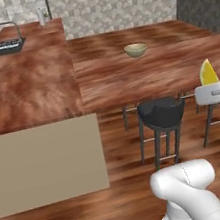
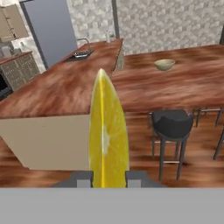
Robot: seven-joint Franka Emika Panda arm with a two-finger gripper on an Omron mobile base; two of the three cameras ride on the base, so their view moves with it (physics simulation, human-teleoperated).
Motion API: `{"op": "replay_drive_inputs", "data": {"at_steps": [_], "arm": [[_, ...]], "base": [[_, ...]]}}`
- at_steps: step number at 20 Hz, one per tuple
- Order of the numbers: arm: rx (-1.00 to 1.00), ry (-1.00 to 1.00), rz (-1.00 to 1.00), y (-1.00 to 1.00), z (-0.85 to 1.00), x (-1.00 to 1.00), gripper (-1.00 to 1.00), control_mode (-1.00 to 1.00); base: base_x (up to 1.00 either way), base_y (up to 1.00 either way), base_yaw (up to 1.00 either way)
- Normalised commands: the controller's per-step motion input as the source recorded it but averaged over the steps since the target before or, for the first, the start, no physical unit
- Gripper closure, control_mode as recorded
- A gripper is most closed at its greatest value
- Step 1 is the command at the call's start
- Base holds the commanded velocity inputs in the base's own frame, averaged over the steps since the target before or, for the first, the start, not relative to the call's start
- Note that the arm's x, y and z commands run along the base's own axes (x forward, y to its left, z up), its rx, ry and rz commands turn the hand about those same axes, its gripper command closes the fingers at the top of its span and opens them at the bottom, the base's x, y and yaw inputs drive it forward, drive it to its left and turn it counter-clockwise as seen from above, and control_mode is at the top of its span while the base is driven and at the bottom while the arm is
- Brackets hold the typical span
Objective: There is a bowl on the dining counter. Grab a lemon wedge from the fridge and place it in the bowl. Then get the liquor bottle and glass cup from the cabinet and place them next to the bowl.
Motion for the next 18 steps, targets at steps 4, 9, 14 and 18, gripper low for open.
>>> {"op": "replay_drive_inputs", "data": {"at_steps": [4, 9, 14, 18], "arm": [[0.00, 0.00, 0.00, 0.00, 0.00, 0.00, 1.00, 1.00], [0.00, 0.00, 0.00, 0.00, 0.00, 0.00, 1.00, 1.00], [0.00, 0.00, 0.00, 0.00, 0.00, 0.00, 1.00, 1.00], [0.00, 0.00, 0.00, 0.00, 0.00, 0.00, 1.00, 1.00]], "base": [[0.46, -1.00, 0.00], [0.34, -1.00, 0.01], [0.27, -1.00, 0.01], [0.27, -1.00, 0.01]]}}
